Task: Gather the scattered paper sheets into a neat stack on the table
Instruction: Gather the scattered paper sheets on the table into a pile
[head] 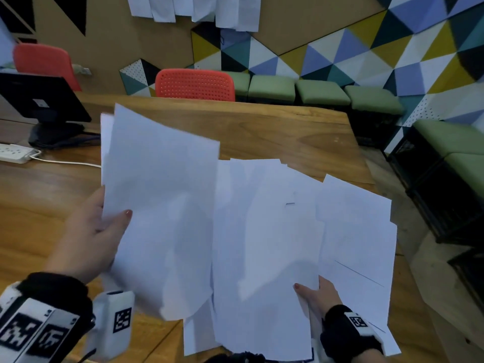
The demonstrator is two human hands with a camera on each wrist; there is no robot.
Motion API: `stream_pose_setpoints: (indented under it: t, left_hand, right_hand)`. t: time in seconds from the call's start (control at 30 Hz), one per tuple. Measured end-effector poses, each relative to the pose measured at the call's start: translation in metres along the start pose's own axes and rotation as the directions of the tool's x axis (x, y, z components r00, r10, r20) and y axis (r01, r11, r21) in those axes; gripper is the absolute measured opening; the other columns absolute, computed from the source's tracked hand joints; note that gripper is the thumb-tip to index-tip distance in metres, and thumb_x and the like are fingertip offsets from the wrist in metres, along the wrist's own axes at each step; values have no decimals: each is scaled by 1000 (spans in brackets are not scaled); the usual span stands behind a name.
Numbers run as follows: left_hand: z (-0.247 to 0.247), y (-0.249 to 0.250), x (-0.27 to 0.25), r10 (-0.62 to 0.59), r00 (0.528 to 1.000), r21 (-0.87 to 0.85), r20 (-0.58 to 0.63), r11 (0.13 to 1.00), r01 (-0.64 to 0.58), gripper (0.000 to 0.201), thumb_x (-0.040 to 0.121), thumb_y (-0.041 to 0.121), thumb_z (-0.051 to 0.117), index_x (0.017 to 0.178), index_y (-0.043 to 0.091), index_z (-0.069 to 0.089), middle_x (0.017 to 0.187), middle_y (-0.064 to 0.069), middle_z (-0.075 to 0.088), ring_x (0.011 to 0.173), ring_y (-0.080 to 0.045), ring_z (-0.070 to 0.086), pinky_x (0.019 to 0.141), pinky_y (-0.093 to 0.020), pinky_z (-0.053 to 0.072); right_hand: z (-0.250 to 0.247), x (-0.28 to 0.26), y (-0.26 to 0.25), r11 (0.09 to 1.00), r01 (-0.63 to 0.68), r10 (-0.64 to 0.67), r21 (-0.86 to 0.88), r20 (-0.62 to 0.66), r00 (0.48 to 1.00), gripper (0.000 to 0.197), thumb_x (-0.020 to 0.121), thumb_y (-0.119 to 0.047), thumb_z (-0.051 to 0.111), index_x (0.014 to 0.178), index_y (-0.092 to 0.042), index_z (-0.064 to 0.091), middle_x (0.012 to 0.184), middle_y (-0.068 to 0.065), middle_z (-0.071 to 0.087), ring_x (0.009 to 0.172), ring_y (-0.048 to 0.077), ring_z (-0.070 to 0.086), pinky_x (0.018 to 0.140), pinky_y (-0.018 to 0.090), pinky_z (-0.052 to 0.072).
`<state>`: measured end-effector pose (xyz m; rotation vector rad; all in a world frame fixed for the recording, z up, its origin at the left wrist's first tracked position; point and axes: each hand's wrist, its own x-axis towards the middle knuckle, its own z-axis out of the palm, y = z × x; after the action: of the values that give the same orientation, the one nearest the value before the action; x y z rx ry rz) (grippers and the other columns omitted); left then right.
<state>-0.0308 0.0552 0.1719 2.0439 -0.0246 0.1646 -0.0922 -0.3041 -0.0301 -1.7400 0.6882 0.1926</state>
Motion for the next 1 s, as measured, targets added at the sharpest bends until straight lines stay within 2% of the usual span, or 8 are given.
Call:
stream_pose_setpoints:
  t: [0.13, 0.27, 0.4, 0.57, 0.63, 0.77, 0.9, 1.0]
  left_hand:
    - [22, 9, 3, 7, 1000, -291, 26, 957, 1, 31, 89, 3, 50, 119, 11, 57, 92, 11, 75, 84, -7, 70, 64, -16, 55]
    - [65, -11, 6, -82, 981, -466, 178, 871, 157, 49, 83, 1, 60, 128, 15, 50, 116, -10, 68, 104, -28, 65, 88, -41, 54]
    - [114, -60, 9, -196, 939, -241, 283, 933, 267, 68, 81, -2, 62, 138, 23, 34, 128, -7, 59, 114, -26, 58, 100, -45, 44]
    - [153, -122, -6, -461, 772, 280, 437, 886, 371, 71, 81, 8, 61, 142, 20, 27, 122, -9, 61, 108, -27, 58, 92, -33, 47]
    - [160, -124, -12, -454, 768, 345, 452, 883, 319, 66, 82, 10, 57, 140, 25, 30, 101, -4, 61, 90, -23, 58, 79, -25, 43]
    - [173, -115, -9, -425, 744, 375, 516, 893, 251, 59, 83, 16, 57, 138, 25, 36, 89, 0, 61, 81, -18, 57, 72, -22, 42]
    - [167, -115, 12, -436, 800, 378, 411, 881, 285, 41, 84, 14, 57, 124, 17, 54, 81, 1, 60, 82, -19, 57, 73, -24, 42]
    - [156, -121, 42, -453, 832, 330, 321, 877, 350, 38, 84, 13, 58, 122, 12, 55, 98, -7, 63, 93, -25, 59, 85, -33, 49]
  right_hand:
    - [0, -2, -2, 998, 5, -5, -63, 3, 1000, 14, 79, -13, 67, 83, -23, 58, 83, 0, 65, 81, 20, 62, 74, 33, 50]
    - [-2, -7, -8, 994, -34, 36, -106, 23, 999, 29, 86, -11, 55, 60, -19, 43, 62, -3, 49, 57, 8, 44, 47, 14, 35]
    - [-3, -8, -9, 993, -95, 98, -64, 39, 994, 3, 81, -16, 62, 80, -14, 60, 81, 5, 67, 74, 19, 61, 61, 23, 50]
    - [-1, -3, -1, 984, -175, 173, 18, 62, 983, 49, 83, -36, 57, 121, -5, 54, 123, 10, 60, 115, 28, 55, 105, 42, 41]
    - [1, -2, -3, 982, -173, 168, 69, 70, 983, 46, 84, -40, 61, 117, -9, 53, 112, 2, 59, 112, 25, 54, 97, 32, 43]
    - [8, -10, -8, 999, -41, 43, -26, 93, 995, 23, 75, -8, 73, 92, -16, 59, 81, -7, 64, 81, 15, 65, 58, 7, 48]
    - [5, -8, -2, 999, -40, 41, -30, 19, 999, 22, 73, -6, 67, 91, -19, 62, 96, 12, 70, 93, 30, 66, 87, 40, 53]
    - [-7, -9, 2, 997, -71, 70, 34, 11, 997, 16, 77, -2, 66, 89, -13, 64, 90, 12, 70, 88, 31, 65, 80, 39, 53]
